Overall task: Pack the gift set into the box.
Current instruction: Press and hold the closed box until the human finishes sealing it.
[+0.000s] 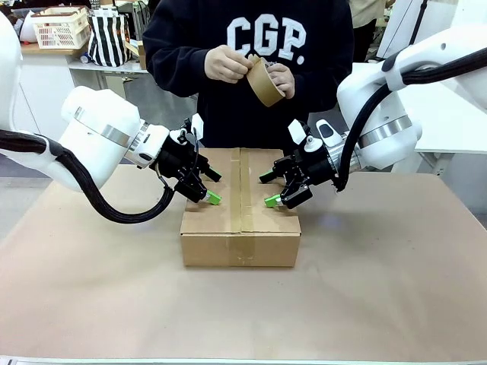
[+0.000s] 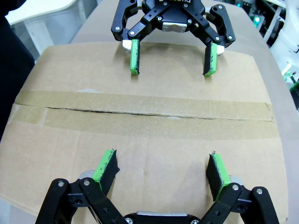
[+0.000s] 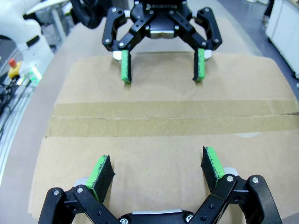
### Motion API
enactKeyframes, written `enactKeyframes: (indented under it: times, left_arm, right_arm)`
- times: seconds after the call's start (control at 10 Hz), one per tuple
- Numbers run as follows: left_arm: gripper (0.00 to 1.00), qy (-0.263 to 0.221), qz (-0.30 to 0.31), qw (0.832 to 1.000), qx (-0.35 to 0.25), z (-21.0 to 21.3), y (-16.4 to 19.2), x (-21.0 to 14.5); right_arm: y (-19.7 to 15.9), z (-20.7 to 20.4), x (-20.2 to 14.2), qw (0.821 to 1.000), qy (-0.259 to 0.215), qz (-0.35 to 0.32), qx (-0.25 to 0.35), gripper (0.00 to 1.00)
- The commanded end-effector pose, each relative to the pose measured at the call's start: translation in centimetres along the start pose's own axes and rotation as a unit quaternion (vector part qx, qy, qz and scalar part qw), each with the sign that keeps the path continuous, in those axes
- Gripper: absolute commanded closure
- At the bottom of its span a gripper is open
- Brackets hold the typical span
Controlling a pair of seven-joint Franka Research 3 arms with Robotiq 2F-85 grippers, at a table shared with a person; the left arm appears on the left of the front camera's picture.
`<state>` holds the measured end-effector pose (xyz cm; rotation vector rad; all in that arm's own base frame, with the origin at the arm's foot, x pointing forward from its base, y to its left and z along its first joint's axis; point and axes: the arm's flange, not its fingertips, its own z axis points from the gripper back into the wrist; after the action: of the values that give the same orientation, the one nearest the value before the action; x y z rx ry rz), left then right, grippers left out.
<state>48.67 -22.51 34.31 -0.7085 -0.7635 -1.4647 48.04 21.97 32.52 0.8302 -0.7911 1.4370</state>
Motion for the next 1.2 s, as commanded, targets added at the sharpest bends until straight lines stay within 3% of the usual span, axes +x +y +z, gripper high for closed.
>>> enactKeyframes:
  times: [0.0, 1.1]
  left_arm:
    - [0.00, 0.000, 0.001, 1.000, -0.002, -0.10, -0.12, -0.31]
    - [0.00, 0.000, 0.001, 1.000, -0.002, -0.10, -0.12, -0.31]
  right_arm:
    - [0.04, -0.09, -0.17, 1.000, 0.000, 0.007, 0.001, 0.00]
    - [0.04, -0.09, -0.17, 1.000, 0.000, 0.007, 0.001, 0.00]
